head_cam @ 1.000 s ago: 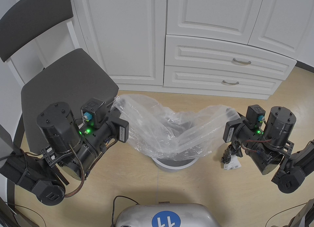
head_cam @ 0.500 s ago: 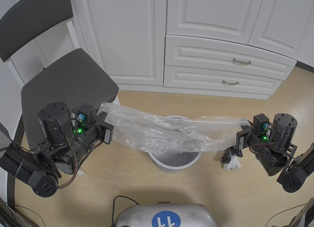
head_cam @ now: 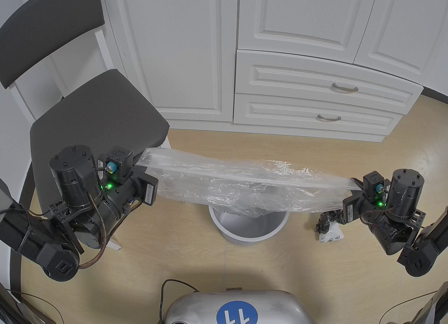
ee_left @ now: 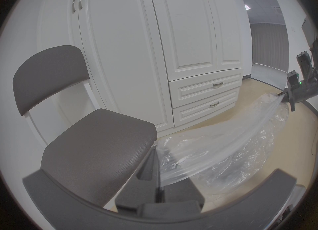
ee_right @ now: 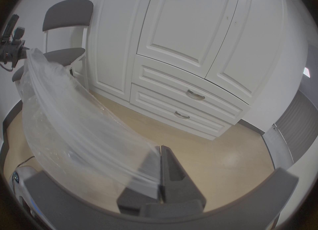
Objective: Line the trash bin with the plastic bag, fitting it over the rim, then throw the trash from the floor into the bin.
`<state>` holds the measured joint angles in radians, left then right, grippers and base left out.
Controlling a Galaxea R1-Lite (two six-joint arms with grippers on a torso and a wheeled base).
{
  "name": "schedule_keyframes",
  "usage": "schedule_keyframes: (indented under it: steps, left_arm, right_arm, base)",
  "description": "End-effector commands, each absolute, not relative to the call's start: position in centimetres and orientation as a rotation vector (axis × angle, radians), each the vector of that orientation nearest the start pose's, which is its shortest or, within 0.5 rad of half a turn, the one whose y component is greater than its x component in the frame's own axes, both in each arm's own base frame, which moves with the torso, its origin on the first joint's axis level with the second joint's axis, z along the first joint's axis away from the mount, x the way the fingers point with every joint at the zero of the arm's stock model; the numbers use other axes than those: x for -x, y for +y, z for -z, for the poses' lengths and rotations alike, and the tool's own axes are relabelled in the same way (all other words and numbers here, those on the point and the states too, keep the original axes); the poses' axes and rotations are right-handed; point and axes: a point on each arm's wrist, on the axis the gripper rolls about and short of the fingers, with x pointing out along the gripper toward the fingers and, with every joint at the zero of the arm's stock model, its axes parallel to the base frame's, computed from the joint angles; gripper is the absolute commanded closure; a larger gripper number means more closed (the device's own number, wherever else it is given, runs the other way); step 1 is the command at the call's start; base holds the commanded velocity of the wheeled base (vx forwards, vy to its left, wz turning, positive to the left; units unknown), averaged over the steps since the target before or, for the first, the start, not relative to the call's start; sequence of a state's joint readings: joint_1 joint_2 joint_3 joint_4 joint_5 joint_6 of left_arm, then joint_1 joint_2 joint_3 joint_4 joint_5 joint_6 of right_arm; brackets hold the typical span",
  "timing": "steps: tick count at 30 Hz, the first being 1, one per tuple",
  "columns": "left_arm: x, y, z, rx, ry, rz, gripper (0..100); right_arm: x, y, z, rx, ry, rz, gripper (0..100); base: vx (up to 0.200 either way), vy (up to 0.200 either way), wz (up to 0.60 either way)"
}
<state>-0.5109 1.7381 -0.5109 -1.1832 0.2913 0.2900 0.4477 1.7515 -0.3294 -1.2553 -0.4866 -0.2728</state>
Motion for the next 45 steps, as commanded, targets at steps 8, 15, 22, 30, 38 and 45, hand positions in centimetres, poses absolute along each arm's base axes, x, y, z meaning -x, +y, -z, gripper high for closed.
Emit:
schedule_keyframes:
  steps: [8,15,22,30,38,45]
  left_arm:
    - [-25.0,-13.1,-15.4,-0.302,-0.008,0.22,100]
    - [-24.7,-13.9,-15.4,-0.287,-0.046,0.244,100]
    - [-24.2,-14.6,-15.5,-0.278,-0.068,0.27,100]
    - [-23.1,-15.7,-15.4,-0.271,-0.088,0.323,100]
    - [-22.2,-17.1,-15.4,-0.265,-0.097,0.378,100]
    - [-21.8,-17.8,-15.3,-0.252,-0.12,0.402,100]
  right_arm:
    - [-23.4,9.7,-11.6,0.36,0.153,0.023,100]
    - [-23.5,10.5,-12.2,0.316,0.051,0.01,100]
    - [-24.0,11.5,-11.6,0.294,-0.006,-0.01,100]
    - [-24.5,13.5,-10.8,0.221,-0.011,-0.139,100]
    - [-24.2,15.3,-11.0,0.136,-0.032,-0.276,100]
    - [-24.1,15.9,-10.9,0.071,-0.026,-0.378,100]
  base:
    - [0.0,0.0,0.0]
    - [0.0,0.0,0.0]
    - [0.0,0.0,0.0]
    - [0.0,0.0,0.0]
    - [0.0,0.0,0.0]
    - [0.0,0.0,0.0]
